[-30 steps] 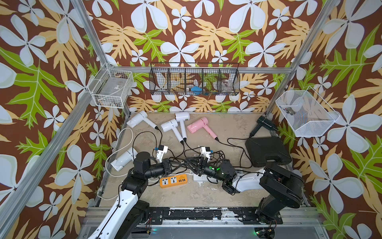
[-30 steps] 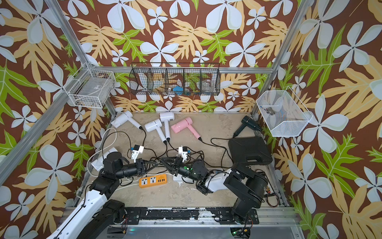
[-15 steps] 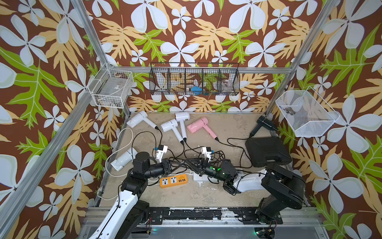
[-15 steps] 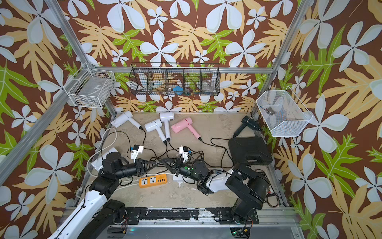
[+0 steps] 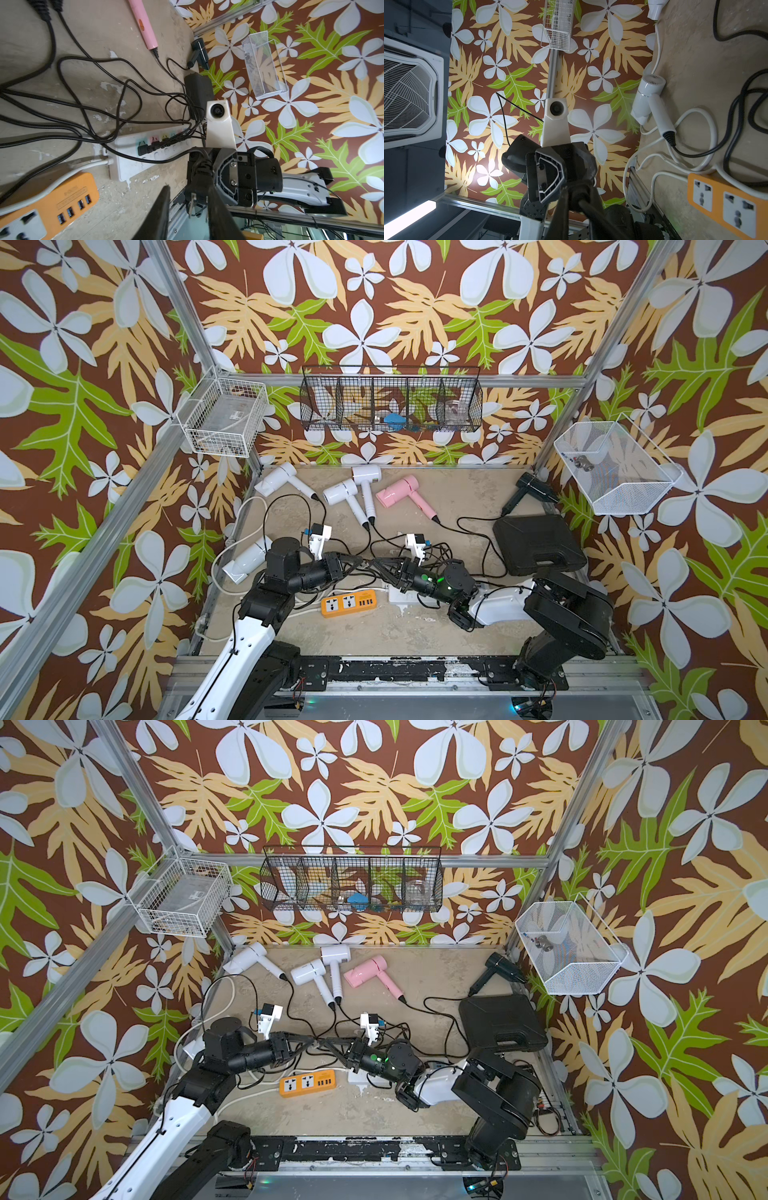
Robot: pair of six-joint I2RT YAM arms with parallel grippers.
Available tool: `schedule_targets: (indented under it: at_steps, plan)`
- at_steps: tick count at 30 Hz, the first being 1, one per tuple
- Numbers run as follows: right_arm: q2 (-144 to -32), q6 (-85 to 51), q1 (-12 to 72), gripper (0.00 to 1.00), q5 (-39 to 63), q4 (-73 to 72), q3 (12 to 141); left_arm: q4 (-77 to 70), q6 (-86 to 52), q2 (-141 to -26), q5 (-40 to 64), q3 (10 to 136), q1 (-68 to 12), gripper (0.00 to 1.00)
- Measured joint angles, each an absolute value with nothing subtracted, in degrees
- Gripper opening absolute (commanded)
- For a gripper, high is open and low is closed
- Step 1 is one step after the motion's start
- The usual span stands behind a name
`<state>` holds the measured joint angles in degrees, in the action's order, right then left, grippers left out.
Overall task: Charge the blow dryers
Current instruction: Insert the plug into the socket.
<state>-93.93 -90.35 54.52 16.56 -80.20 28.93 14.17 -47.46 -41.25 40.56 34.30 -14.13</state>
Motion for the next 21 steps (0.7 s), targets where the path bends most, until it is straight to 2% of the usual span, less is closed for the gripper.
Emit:
schedule_targets:
  at_steps: [6,10,21]
  plan:
    - [-92.42,-84.95,54.43,0.0,16.23,-73.71,29.3,21.69,-43.4,-40.27,27.86,38.54,-14.15,0.82]
    - [-89.14,-79.37,55.48,0.0,14.44,-64.99,30.52,23.03,-42.7,-39.64,19.77,39.7,-14.15,0.99]
    - [-84.68,-62.98,62.98,0.0,2.2,-37.85,38.37,15.57,-45.12,-45.08,6.48,33.52,-14.15,1.0]
